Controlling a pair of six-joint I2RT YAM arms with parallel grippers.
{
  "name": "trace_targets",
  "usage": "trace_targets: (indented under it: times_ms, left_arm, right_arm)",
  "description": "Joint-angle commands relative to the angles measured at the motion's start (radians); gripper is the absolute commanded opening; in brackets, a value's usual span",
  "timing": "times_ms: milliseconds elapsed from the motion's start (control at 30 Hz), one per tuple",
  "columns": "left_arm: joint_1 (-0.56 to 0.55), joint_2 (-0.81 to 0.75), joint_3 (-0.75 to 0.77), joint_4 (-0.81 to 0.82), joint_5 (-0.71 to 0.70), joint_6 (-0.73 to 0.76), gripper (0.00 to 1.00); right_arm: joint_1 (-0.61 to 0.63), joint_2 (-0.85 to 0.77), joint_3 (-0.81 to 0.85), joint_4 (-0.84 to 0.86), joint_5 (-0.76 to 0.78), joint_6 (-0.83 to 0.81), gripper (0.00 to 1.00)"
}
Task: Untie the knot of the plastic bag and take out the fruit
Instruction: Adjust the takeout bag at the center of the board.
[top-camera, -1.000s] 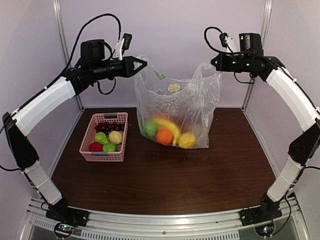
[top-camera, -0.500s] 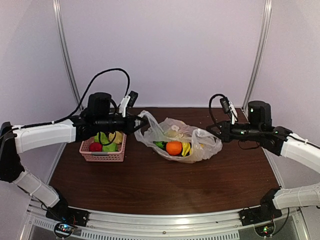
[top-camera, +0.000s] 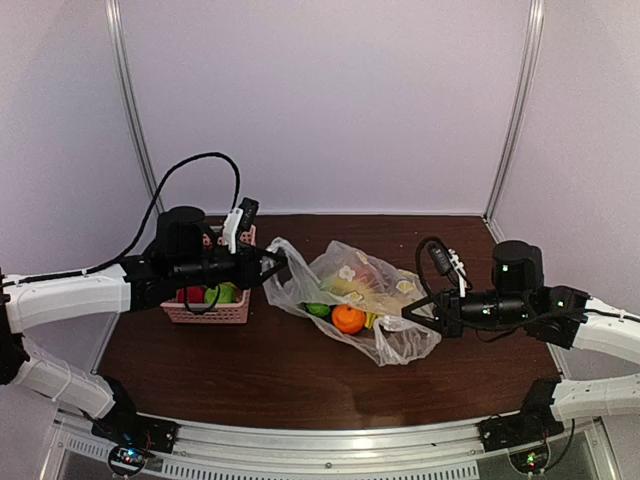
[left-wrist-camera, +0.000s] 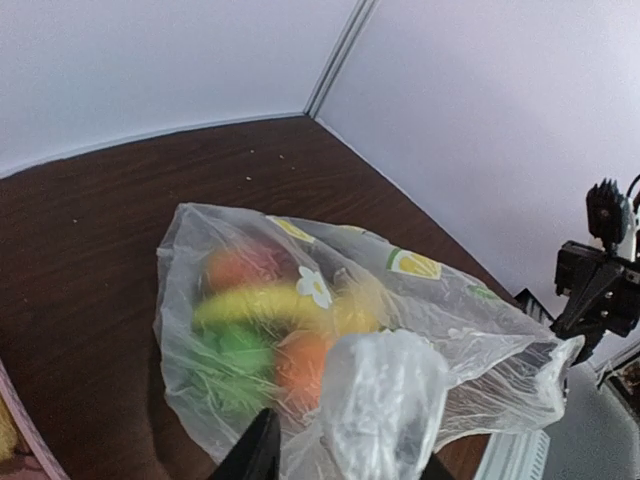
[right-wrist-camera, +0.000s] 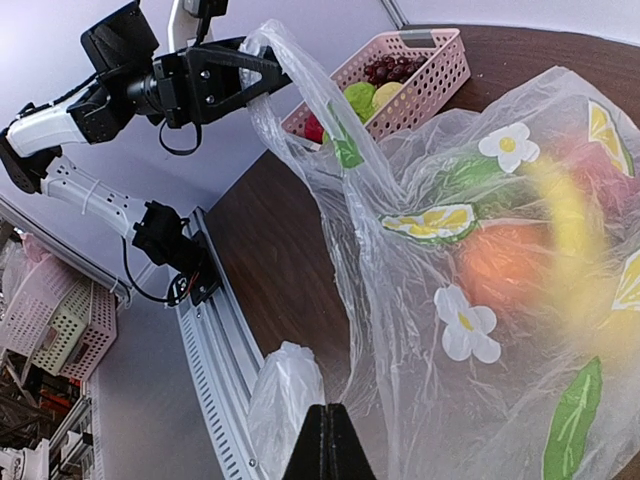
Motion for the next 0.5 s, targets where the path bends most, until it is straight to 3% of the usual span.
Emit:
trace_targets:
  times_ms: [0, 133, 233, 333, 467]
  left_arm:
    - [-0.007, -0.076, -0.044, 0.002, -0.02, -0.063, 0.45]
    - [-0.012, -0.111, -0.04, -0.079, 0.019, -0.068, 0.77]
    - [-0.02, -0.122, -0.018, -0.142, 0.059, -0.046, 0.92]
    - [-0.029, -0.119, 0.014, -0.244, 0.076, -0.001, 0.97]
    - [-0.04, -0.096, 0.049, -0.358, 0.031, 0.054, 0.97]
  right_arm:
    - [0.061, 0.028, 0.004, -0.022, 0.037, 0.011, 0.0]
    - [0.119, 0.092, 0.031, -0.078, 0.077, -0.029, 0.0]
    - [0.158, 0.136, 0.057, -0.111, 0.108, -0.054, 0.0]
    - [0.179, 0.164, 0.073, -0.11, 0.123, -0.061, 0.0]
    - [0.191, 0.191, 0.08, -0.088, 0.128, -0.057, 0.0]
